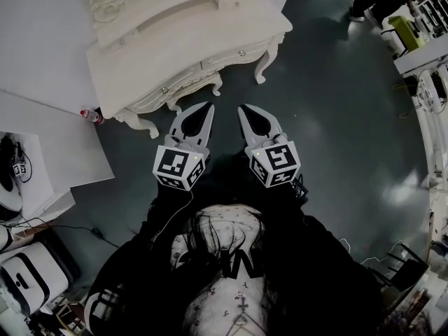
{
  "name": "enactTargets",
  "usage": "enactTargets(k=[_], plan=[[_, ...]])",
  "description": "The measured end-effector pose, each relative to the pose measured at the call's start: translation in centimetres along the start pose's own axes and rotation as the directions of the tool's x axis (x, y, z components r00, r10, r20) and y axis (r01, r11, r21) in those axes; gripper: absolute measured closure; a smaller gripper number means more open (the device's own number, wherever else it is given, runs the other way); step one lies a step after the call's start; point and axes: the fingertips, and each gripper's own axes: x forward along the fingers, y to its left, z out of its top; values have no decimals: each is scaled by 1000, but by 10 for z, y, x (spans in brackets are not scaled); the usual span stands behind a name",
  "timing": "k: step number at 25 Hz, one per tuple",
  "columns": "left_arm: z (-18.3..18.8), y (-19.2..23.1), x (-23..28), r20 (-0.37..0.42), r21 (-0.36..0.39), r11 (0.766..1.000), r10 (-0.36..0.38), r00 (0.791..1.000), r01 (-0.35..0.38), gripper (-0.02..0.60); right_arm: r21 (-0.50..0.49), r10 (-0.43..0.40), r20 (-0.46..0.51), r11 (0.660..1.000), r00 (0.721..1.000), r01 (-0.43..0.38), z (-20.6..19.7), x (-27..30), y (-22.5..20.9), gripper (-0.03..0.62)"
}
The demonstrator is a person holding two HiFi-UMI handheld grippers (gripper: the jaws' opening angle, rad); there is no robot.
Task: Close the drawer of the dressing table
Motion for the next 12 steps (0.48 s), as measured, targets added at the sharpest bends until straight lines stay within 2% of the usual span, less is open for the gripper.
enactTargets(k=[12], plan=[[19,0,128,16,-13,997,78,997,-78,581,-2,71,7,998,997,-71,36,39,-122,585]])
